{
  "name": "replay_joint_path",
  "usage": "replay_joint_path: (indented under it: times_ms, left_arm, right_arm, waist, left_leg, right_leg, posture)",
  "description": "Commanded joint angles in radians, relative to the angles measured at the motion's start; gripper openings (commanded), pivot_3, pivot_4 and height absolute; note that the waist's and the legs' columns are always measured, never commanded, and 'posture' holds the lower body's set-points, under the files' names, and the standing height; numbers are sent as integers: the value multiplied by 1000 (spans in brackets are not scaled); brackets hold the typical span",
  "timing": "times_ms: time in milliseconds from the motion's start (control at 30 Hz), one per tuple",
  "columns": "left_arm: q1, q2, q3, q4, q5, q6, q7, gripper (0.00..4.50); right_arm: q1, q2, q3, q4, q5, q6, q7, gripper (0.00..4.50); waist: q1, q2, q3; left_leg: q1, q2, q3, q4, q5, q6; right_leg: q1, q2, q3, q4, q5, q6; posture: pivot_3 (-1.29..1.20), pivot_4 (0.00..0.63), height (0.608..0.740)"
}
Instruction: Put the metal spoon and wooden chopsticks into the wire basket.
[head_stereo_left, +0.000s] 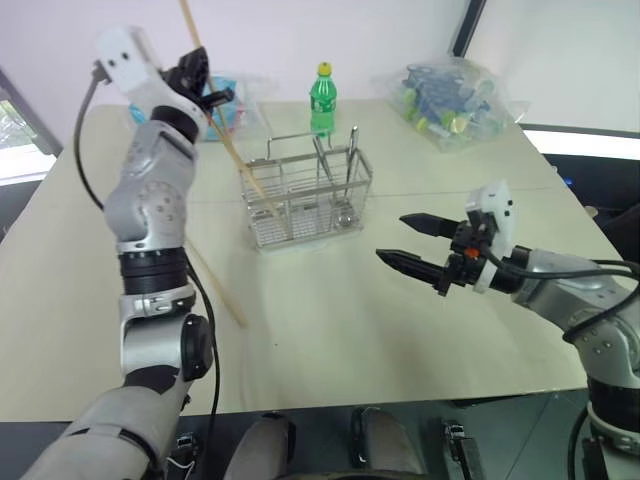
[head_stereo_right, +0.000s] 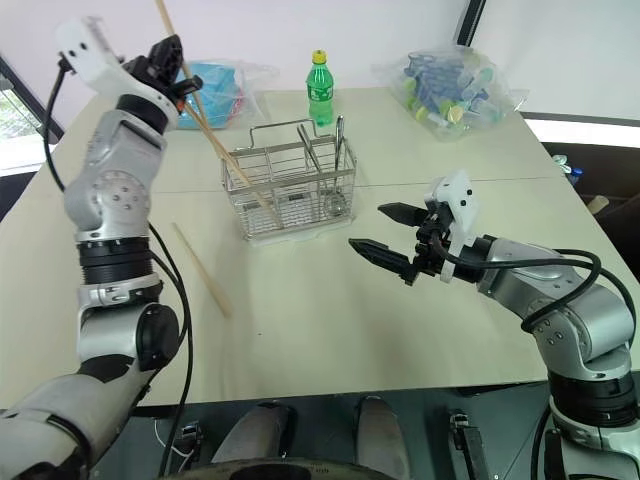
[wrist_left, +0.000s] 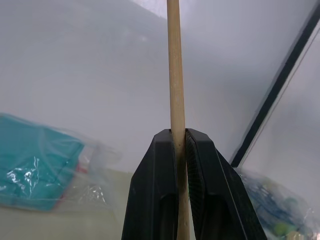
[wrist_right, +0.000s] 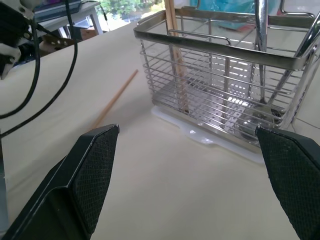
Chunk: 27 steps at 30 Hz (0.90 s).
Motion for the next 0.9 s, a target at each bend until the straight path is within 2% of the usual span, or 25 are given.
replay_joint_path:
  times_ms: [33,367,400,467,633,667,900]
  left_arm:
    - [4,-25,-30,-23,29,-35,-16,54]
    - [104,-72,-94,-52,105,-67,-44,54]
    - [111,-80,-88,-56,97,-64,-44,861]
    - [121,-95,-75,-65,83,-55,-41,1520]
    - [142,-105,-57,-105,66,-32,-33,4210]
    - [144,-101,-55,-114,67,-26,-29,4440]
    - [121,-49,-25,-188,64,29,-8,4440]
  right_arm:
    - [6,3,-43,-46,24,-9,-22,4500]
    - [2,8,-47,-31,26,-20,-56,4500]
    - [0,8,-46,-29,26,-20,-57,4500]
    - [-4,9,-43,-26,24,-22,-57,4500]
    - [-18,8,-34,-11,17,-24,-52,4500]
    - [-21,7,-32,-6,14,-26,-50,4500]
    - [-50,12,-4,36,-9,-42,-28,4500]
  waist:
    - [0,0,0]
    - [-1,0,0]
    - [-1,0,0]
    - [1,0,0]
    - [-1,0,0]
    - [-2,0,0]
    - [-2,0,0]
  left_leg:
    - [0,0,0,0,0,0]
    - [0,0,0,0,0,0]
    - [1,0,0,0,0,0]
    - [0,0,0,0,0,0]
    - [0,0,0,0,0,1]
    - [1,0,0,0,0,1]
    - [1,0,1,0,0,1]
  right_leg:
    - [0,0,0,0,0,0]
    - [0,0,0,0,0,0]
    - [0,0,0,0,0,0]
    - [0,0,0,0,0,0]
    - [1,0,0,0,0,0]
    - [1,0,0,0,0,0]
    - [1,1,0,0,0,0]
  posture:
    - [0,150,736]
    - [0,150,736]
    - [0,150,736]
    - [0,150,736]
    - [0,150,736]
    - [0,150,736]
    - [0,150,736]
